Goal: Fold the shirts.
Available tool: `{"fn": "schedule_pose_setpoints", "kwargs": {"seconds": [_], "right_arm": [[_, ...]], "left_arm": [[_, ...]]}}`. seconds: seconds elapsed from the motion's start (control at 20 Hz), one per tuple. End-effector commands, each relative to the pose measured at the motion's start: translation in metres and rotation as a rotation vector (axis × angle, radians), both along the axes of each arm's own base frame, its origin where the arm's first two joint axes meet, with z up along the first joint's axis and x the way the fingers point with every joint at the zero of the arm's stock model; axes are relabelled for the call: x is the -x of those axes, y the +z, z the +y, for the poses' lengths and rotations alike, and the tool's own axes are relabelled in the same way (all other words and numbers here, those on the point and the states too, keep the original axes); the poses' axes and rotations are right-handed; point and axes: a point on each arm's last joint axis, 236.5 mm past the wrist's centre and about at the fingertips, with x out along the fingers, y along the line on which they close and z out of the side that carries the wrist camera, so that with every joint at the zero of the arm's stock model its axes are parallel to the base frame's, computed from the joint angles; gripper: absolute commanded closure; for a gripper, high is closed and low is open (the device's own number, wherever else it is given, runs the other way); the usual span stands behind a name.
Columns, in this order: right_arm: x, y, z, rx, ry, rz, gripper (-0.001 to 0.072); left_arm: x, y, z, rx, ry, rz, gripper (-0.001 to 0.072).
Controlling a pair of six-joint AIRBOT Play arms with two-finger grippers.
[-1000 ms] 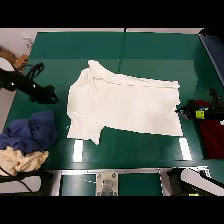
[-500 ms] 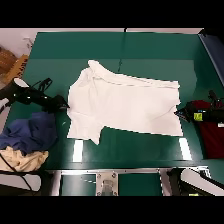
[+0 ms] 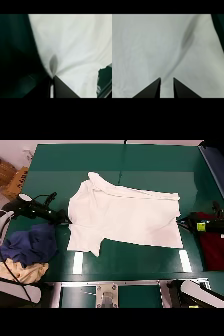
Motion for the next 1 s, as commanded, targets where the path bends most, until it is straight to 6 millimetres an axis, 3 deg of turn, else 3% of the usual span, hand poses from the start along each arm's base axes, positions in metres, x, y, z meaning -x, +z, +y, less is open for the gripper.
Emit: {"fn": "schedule_pose_setpoints", "kwargs": {"seconds": [0.0, 0.05, 0.15, 0.3, 0.45, 0.8, 0.95], "right_arm": [[0.018, 0.009, -0.030, -0.014, -0.058, 0.041, 0.0459], [0.032, 0.003, -0.042, -0.003, -0.085, 0.089, 0.0367], [0.069, -0.019, -0.065, 0.046, -0.121, 0.218, 0.0274], [0.098, -0.038, -0.078, 0.039, -0.200, 0.288, 0.0270], [0.103, -0.060, -0.070, 0.035, -0.194, 0.285, 0.0289], [0.088, -0.098, -0.015, -0.143, -0.060, 0.300, 0.0295], [0.079, -0.105, -0.006, -0.132, -0.022, 0.291, 0.0352]], "left_arm": [[0.000, 0.000, 0.006, -0.022, -0.037, -0.014, 0.0683], [-0.001, 0.002, 0.005, -0.019, -0.038, -0.020, 0.0683], [-0.002, 0.005, 0.005, -0.017, -0.044, -0.021, 0.0683], [0.001, 0.006, 0.004, -0.010, -0.069, -0.028, 0.0683], [0.000, 0.006, 0.004, -0.012, -0.068, -0.032, 0.0683], [0.000, 0.006, 0.004, -0.012, -0.068, -0.032, 0.0683], [0.001, 0.006, 0.004, -0.010, -0.070, -0.029, 0.0683]]}}
